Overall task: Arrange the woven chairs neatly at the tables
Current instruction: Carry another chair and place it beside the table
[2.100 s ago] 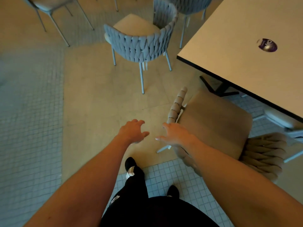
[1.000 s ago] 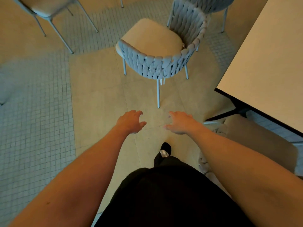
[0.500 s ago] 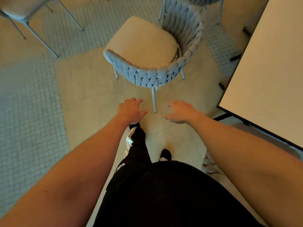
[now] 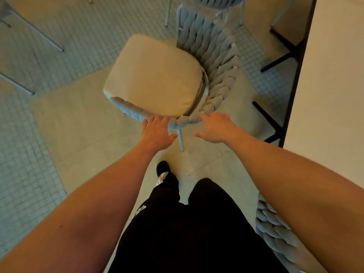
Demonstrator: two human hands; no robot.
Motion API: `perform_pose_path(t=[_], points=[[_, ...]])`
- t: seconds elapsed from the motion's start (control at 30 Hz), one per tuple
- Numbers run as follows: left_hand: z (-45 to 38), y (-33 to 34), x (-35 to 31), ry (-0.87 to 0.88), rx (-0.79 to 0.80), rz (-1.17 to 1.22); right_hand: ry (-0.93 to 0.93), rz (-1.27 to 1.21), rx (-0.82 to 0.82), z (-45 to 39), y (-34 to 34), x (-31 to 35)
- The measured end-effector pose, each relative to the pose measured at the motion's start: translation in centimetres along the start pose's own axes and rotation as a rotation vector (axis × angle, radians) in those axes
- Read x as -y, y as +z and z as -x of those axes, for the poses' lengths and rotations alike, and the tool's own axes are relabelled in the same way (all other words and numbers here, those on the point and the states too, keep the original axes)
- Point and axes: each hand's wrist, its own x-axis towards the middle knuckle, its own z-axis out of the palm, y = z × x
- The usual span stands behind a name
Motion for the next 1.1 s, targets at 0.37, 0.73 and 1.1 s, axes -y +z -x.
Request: perform_pose_path(t=[0.37, 0.73, 1.1], points=[[-6.5, 1.0, 1.1, -0.062, 0.214, -0.008, -0.099, 0.188, 0.03, -10.4, -1.3, -1.8], [-9.5, 4.6, -1.5, -0.232, 0.195, -0.022, -0.192, 0.371, 0.218, -14.0, 0.3, -5.5], [-9.4, 4.4, 3.1, -0.062, 0.071, -0.122, -0.112, 0.294, 0.151, -12.9, 1.9, -2.0]])
